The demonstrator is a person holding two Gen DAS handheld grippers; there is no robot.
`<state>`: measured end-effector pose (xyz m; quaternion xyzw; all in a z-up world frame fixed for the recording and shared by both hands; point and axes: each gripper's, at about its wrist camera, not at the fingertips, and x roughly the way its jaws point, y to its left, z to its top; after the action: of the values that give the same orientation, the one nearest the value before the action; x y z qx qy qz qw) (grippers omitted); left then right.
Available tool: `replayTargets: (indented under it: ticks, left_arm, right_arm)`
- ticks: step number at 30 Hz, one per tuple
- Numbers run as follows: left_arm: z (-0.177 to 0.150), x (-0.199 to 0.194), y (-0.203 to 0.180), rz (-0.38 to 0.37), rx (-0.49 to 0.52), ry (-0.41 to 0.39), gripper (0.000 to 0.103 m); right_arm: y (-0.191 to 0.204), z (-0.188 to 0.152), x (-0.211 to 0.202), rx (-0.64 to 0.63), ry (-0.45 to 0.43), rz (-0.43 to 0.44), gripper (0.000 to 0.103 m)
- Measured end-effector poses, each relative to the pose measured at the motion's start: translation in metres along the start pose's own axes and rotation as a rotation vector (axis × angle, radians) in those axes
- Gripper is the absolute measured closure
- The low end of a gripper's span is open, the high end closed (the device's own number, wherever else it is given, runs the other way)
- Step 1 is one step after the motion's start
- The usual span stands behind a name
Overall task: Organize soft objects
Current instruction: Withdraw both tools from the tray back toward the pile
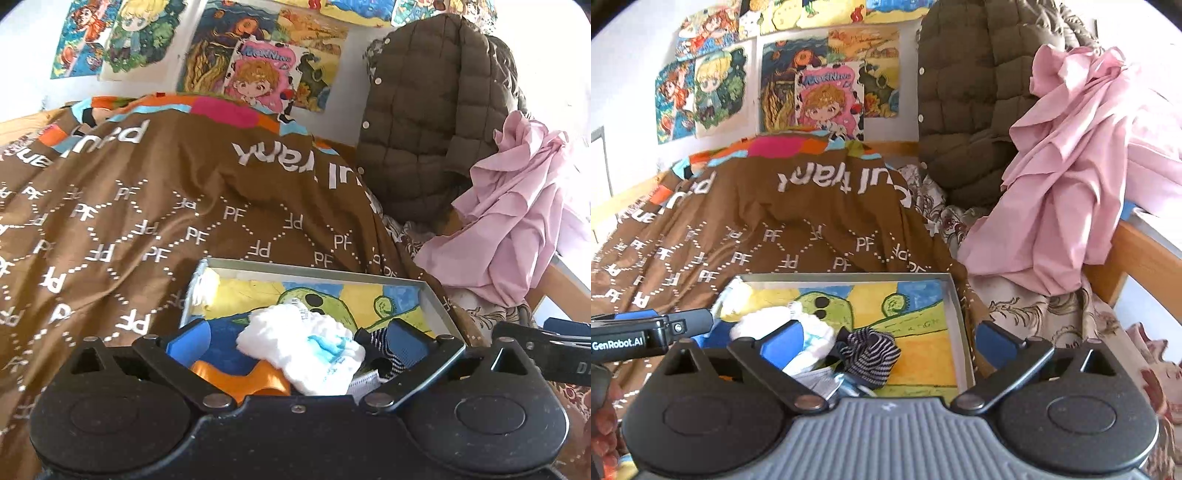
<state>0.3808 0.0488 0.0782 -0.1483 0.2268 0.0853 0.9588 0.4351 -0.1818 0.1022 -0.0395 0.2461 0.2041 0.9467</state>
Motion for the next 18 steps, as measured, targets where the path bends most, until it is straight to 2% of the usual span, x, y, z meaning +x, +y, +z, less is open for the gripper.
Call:
replayTargets:
  ticks: [12, 18]
  left_arm:
    - [-0.011, -0.104, 0.007, 0.018, 0.007, -0.034, 0.001]
    - [-0.022, -0.158, 0.010, -0.001, 0.038, -0.045, 0.001]
  right_arm:
    - [0.019, -0.018, -0.098, 0.007, -0.061, 0.035, 0.000]
    - [0.034, -0.036, -0.145, -0.003, -0.077, 0.053, 0.000]
